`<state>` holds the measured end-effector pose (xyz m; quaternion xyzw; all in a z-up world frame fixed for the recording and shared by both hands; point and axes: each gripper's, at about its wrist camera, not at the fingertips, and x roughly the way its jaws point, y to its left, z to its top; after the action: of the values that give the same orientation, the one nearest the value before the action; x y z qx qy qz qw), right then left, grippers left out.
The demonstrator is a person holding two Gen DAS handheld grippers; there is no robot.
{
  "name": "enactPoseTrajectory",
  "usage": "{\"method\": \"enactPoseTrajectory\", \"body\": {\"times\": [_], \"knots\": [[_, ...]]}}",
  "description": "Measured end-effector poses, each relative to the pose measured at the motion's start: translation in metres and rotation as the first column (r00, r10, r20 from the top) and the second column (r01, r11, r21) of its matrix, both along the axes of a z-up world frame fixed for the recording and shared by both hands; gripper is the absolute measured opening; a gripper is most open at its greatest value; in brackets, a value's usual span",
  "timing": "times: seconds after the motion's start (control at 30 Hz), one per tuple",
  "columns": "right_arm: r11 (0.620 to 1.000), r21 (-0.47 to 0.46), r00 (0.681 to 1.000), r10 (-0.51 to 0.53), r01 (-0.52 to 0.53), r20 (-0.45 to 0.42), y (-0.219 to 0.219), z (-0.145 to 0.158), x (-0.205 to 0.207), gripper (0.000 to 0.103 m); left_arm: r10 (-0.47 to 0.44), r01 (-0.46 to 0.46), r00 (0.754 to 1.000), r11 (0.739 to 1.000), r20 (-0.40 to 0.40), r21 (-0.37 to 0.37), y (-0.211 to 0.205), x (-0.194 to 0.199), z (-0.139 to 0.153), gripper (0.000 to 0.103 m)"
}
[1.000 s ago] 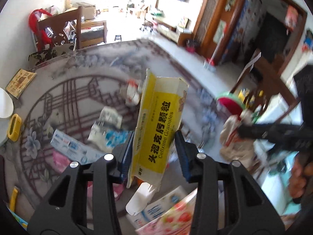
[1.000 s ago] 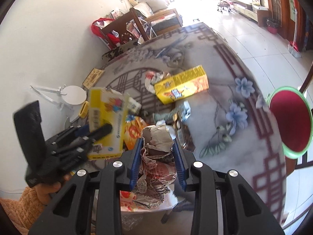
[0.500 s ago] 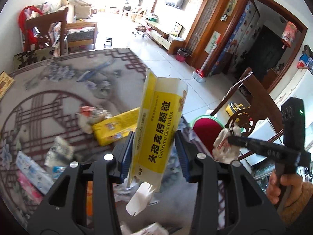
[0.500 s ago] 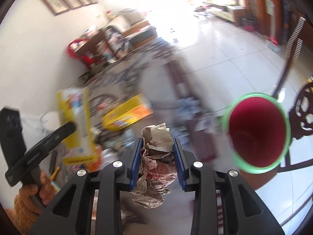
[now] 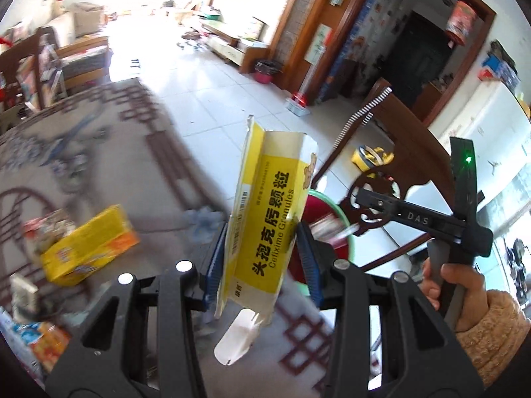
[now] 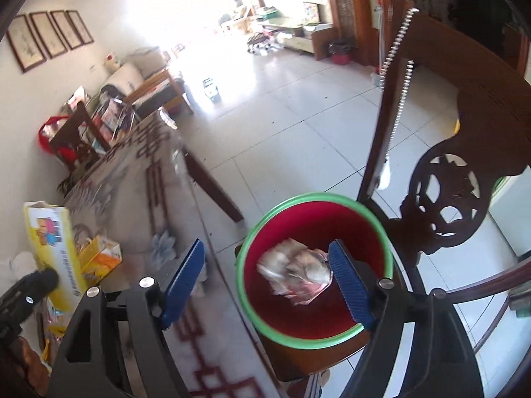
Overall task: Collect trash
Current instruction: 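Carry the foil to the red bin and open the right gripper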
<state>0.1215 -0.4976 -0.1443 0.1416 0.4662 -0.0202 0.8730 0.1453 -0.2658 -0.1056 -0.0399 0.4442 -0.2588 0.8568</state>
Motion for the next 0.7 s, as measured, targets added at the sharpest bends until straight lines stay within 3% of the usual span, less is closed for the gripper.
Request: {"method": "enactPoseTrajectory", "body": {"times": [0.4, 0.43, 0.53, 0.7], "knots": [[0.996, -0.001, 0.996, -0.093, 0.093, -0.003, -0.047, 0.003, -0.033, 0.077, -0.15, 0.151, 0.987, 0.988, -0.054, 0.027, -0.109, 0.026, -0.044, 0.044], [0.995, 0.004, 0.995, -0.102, 0.102, -0.004, -0.05, 0.003, -0.035, 0.077, -0.153, 0.155, 0.987, 0.987, -0.053, 0.03, -0.115, 0.028, -0.046, 0.048], [0.993, 0.013, 0.993, -0.121, 0.121, -0.004, -0.058, 0.003, -0.041, 0.077, -0.15, 0.151, 0.988, 0.988, -0.041, 0.027, -0.124, 0.031, -0.047, 0.073], [0.992, 0.025, 0.992, -0.128, 0.128, -0.005, -0.057, 0.004, -0.05, 0.077, -0.154, 0.154, 0.988, 0.987, -0.007, 0.038, -0.118, 0.022, -0.035, 0.078]]}}
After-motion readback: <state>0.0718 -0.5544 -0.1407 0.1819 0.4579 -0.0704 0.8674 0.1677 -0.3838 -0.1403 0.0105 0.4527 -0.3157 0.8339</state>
